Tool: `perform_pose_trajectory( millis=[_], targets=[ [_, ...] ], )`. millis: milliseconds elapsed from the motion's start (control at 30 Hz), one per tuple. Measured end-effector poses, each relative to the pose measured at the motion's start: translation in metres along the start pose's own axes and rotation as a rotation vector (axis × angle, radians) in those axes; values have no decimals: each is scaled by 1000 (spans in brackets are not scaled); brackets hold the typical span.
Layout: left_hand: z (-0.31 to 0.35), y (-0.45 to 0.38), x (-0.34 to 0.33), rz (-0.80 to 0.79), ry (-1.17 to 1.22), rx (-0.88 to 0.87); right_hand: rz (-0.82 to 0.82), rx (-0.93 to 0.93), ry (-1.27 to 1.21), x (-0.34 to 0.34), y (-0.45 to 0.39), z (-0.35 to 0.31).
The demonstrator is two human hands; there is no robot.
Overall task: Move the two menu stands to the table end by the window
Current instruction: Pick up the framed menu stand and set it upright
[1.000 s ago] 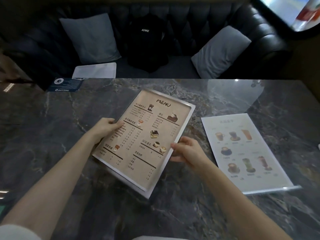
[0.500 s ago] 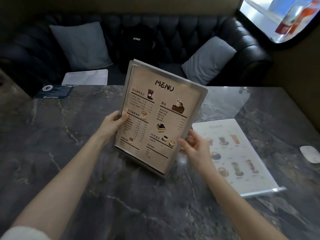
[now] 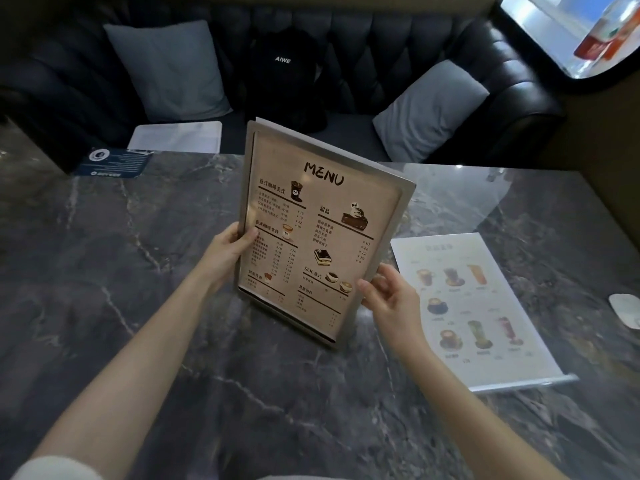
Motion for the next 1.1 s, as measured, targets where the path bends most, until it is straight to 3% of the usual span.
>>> perform_pose_trajectory(
  millis=[867, 1000, 1100],
  targets=[
    [-11, 25, 19, 175, -23, -100, -136, 77, 66, -15, 20, 1],
    [-7, 31, 14, 184, -160, -63, -163, 83, 203, -15, 18, -1],
    [-1, 38, 5, 179, -423, -1, -230, 91, 445, -17, 14, -9]
  ],
)
Point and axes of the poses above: each hand's wrist, its own y-axis away from the middle knuckle, its own x-axis out of the back of the hand, z = x × y, the point moved 9 cm from there along -y, towards the middle knuckle, and after that the axes turned 2 degrees about -x, right-handed, at the moved point
